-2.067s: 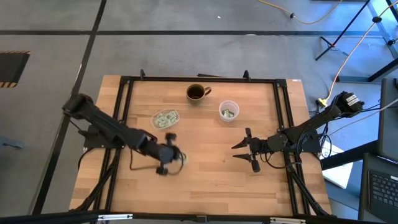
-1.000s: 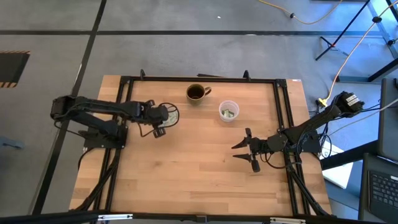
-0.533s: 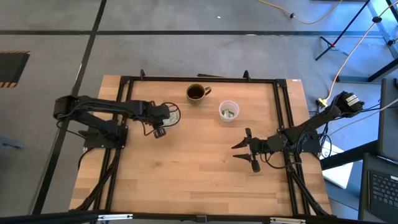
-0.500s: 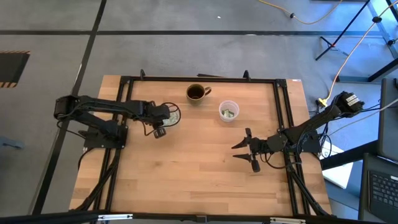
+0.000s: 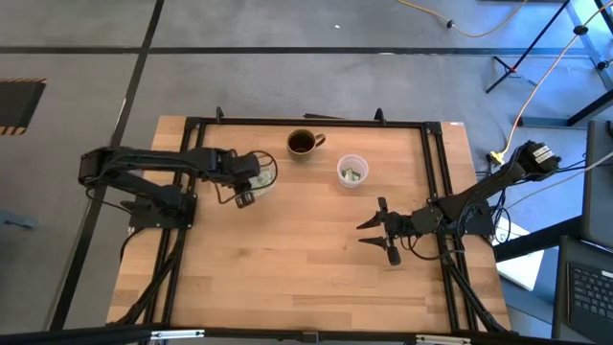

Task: Pick and place Stevia / Truvia into bins
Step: Return to Home Position

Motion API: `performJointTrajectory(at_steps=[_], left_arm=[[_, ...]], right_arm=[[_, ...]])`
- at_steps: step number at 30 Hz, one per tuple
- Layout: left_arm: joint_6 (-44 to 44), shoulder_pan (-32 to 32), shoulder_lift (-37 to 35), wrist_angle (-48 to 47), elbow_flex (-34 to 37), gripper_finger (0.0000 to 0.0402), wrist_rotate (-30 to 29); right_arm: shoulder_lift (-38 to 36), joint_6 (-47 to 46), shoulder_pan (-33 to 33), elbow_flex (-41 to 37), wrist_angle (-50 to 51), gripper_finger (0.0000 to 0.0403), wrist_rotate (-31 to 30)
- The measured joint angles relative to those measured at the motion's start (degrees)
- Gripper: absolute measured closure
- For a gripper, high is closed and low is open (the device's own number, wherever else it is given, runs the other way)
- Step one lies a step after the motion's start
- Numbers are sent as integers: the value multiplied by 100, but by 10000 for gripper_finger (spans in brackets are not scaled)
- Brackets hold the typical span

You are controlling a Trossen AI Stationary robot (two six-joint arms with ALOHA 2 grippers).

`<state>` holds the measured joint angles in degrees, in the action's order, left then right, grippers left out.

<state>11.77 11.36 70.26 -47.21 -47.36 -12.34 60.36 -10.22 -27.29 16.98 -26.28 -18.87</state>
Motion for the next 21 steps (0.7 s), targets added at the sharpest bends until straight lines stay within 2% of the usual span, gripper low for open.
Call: performJointTrajectory(at_steps=[5, 10, 17, 21], left_arm=[[-406, -223, -718, 1130, 63, 317, -31], [-653, -536, -1681, 2532, 718, 325, 150], [-660, -767, -3193, 4120, 2102, 327, 941], [-700, -749, -3943, 4362, 2580, 327, 936]], right_arm=[[1, 28, 8, 0, -11, 232, -18], [-153, -125, 11, -14, -130, 232, -145], [-1294, -65, 268, -589, -102, 232, -145], [-2184, -149, 783, -903, 174, 232, 138]])
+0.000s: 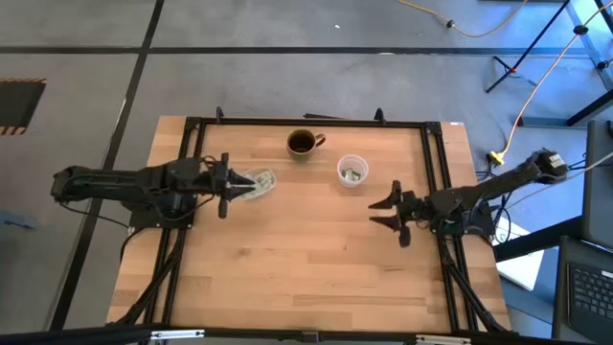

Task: Pick and place Stevia / Truvia into bins
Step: Return to Home Position

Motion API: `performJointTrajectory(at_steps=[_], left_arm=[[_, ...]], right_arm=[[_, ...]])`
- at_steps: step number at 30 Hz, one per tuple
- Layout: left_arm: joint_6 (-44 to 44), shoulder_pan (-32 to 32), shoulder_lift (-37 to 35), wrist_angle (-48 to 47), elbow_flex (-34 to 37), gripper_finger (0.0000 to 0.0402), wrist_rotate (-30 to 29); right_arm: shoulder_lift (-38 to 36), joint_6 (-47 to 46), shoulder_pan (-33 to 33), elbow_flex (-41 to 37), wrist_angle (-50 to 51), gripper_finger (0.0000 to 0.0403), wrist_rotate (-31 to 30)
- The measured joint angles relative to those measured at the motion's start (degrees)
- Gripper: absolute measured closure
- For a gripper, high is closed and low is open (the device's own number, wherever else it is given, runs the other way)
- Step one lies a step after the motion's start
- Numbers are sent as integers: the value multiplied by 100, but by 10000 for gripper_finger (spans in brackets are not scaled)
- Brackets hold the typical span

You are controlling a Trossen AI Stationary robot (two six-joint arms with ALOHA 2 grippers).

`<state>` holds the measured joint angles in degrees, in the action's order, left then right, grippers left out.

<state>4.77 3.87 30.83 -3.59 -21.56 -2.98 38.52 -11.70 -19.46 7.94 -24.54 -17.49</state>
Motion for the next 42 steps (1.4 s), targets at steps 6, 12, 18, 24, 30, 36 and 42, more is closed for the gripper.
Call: performJointTrajectory(at_steps=[6, 12, 18, 24, 30, 36, 42], left_arm=[[-55, 62, -813, 19, 311, 327, -171], [-109, 69, -1352, -2, 646, 327, -208], [-133, 73, -1918, 3, 1042, 327, -583], [-305, 73, -2537, 43, 1422, 327, -711], [-325, 73, -2958, 39, 1754, 327, -1182], [-329, 83, -3080, 52, 1908, 327, -1256], [-394, 109, -3060, 72, 1912, 327, -1305]], right_arm=[[-951, -11, 1090, -44, 1000, 232, 773], [-1495, 156, 2184, -26, 1402, 232, 1921], [-2014, 296, 2785, -20, 2071, 232, 2032], [-2464, 266, 3118, -20, 2512, 232, 2441], [-3027, 419, 3365, -17, 2697, 232, 2528], [-3559, 379, 3490, -28, 3097, 232, 2681], [-3847, 279, 3488, -320, 3049, 232, 2680]])
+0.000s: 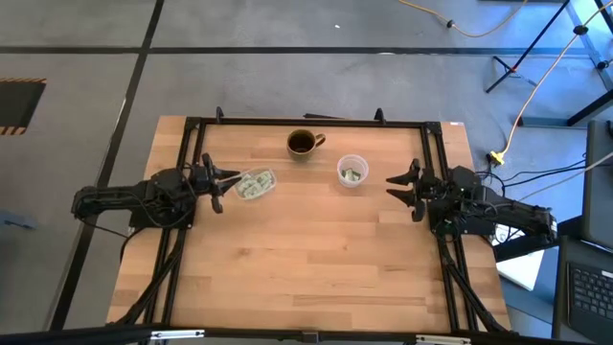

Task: Pick and place Stevia / Truvia into bins
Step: Return to Home Position

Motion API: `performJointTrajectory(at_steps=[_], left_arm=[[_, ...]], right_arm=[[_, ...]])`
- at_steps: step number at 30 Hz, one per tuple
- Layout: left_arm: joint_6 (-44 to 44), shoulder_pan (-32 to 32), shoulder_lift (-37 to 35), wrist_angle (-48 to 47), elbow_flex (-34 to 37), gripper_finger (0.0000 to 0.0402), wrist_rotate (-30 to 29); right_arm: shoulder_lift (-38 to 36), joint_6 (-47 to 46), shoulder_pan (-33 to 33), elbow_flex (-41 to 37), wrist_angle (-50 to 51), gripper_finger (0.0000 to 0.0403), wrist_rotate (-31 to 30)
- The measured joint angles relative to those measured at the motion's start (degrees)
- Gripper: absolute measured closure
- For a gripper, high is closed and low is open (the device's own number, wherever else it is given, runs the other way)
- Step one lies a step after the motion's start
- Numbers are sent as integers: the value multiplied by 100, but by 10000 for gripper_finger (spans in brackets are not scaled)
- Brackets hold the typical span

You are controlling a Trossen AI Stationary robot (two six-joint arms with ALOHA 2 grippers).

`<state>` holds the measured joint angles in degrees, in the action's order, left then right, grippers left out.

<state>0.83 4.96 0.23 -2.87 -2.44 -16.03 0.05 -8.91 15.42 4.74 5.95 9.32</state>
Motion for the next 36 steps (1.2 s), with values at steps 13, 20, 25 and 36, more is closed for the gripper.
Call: performJointTrajectory(at_steps=[13, 20, 25, 36], left_arm=[[-160, 152, 2, 5, 0, 325, 149], [-163, 152, 2, -11, 1, 327, 212], [-163, 152, 2, -11, 0, 324, 215], [-163, 152, 2, -13, 0, 323, 218]], right_arm=[[5, -133, 0, -407, -835, 232, 86], [7, -100, 0, -407, -830, 232, 83], [7, 178, 0, -407, -830, 232, 81], [7, 172, 0, -410, -826, 232, 79]])
